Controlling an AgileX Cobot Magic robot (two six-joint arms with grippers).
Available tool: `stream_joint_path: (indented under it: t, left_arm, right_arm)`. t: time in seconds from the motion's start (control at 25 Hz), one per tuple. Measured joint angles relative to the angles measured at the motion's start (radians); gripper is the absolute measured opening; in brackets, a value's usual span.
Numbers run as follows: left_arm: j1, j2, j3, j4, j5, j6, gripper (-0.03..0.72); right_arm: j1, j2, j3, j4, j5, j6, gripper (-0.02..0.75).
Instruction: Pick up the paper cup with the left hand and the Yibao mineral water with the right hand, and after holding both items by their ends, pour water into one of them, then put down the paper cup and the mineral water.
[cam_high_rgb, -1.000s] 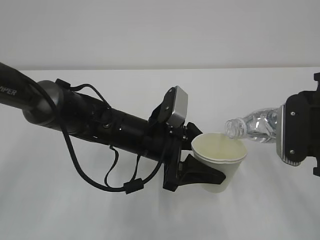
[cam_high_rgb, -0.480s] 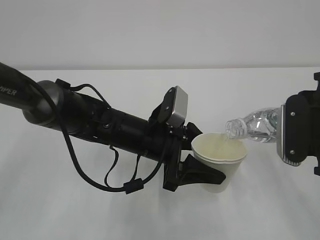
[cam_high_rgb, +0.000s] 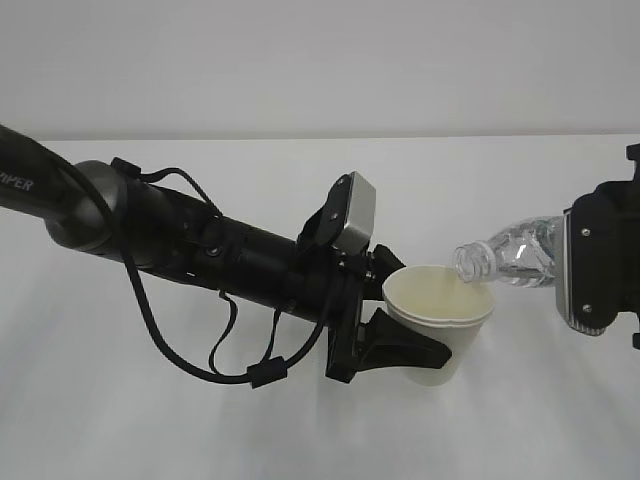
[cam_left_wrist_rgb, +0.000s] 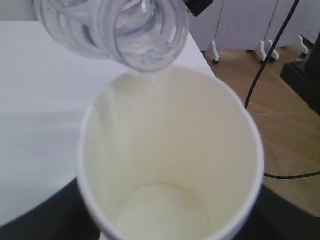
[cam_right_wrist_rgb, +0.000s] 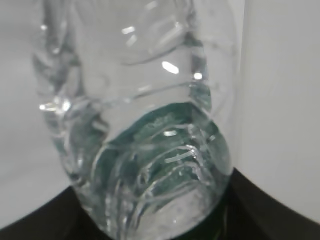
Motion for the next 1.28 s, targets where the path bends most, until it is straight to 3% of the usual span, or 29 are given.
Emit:
stream_joint_path:
  t: [1.28]
  left_arm:
    - [0.000,0.000,0.000,0.000,0.000,0.000,0.481]
  right_arm:
    - [0.000,0.000,0.000,-0.006,0.010,0.004,0.432]
